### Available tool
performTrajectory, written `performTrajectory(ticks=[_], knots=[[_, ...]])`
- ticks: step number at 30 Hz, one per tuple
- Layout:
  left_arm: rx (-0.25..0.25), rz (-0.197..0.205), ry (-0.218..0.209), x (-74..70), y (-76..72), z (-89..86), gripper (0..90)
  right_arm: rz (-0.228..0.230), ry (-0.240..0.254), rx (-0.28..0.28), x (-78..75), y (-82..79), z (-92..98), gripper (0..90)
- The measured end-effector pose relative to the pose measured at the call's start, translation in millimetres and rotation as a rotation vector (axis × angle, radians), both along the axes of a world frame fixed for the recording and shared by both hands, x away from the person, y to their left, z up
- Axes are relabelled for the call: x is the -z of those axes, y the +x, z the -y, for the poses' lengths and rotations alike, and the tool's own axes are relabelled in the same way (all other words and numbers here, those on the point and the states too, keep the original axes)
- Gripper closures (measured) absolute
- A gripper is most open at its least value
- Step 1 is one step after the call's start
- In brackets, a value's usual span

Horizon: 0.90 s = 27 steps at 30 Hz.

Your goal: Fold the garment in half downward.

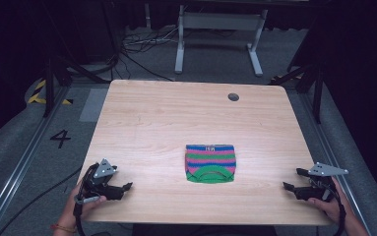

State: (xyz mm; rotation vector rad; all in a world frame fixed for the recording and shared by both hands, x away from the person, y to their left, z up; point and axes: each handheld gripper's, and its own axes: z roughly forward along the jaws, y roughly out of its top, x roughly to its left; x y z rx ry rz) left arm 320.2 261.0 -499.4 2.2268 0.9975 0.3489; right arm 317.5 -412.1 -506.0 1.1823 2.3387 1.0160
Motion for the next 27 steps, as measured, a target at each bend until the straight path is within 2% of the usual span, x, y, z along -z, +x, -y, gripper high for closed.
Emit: performTrajectory(ticks=[3,6,7,27], knots=[[-0.029,-0.005,0.005,0.6,0.5,1.1,11.7,0.000,0.000,0.000,0.0,0.0,0.0,16.5],[-0.082,-0.033,0.019,1.6,3.0,3.0,2.5,-0.002,-0.001,0.003,0.0,0.4,-0.3,15.8],[-0.088,-0.028,0.023,1.5,4.1,2.7,0.0,-0.002,-0.001,0.004,0.0,0.6,-0.4,15.6],[-0.114,-0.034,0.019,1.6,3.4,5.0,0.0,0.000,-0.001,0.000,0.3,2.1,-0.5,15.1]])
